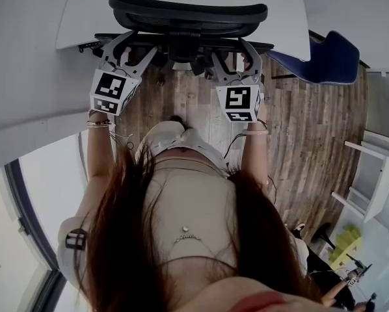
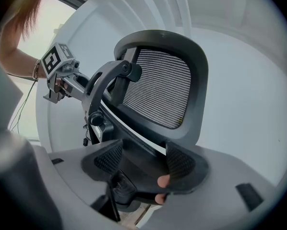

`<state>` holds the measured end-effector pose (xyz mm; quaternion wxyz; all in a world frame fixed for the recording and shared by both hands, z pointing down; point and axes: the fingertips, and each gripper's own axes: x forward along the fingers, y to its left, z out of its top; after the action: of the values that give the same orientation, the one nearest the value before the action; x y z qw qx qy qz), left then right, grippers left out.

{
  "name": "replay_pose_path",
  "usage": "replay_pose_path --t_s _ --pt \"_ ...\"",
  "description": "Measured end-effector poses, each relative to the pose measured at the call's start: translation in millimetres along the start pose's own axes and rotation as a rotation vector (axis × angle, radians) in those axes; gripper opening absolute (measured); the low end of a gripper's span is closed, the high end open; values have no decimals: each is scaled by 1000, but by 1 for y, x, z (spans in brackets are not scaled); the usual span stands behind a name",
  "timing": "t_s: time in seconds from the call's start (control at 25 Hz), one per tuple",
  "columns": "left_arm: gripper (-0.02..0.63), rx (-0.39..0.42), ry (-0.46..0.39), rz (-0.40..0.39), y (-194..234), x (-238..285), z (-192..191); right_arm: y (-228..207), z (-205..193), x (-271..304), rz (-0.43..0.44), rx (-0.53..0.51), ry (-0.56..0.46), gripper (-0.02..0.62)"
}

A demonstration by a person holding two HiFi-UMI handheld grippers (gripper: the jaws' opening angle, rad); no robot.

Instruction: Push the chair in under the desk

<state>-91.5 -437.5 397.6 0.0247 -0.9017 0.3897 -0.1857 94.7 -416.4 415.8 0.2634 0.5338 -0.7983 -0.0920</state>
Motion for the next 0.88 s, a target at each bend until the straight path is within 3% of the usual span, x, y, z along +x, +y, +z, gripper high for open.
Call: replay_pose_path --t_s 0.28,0.88 --pt "238 34 6 18 1 -3 0 0 2 -4 -27 -10 23 284" --pt "204 13 -61 47 -36 -44 11 10 16 -61 -86 104 -41 175"
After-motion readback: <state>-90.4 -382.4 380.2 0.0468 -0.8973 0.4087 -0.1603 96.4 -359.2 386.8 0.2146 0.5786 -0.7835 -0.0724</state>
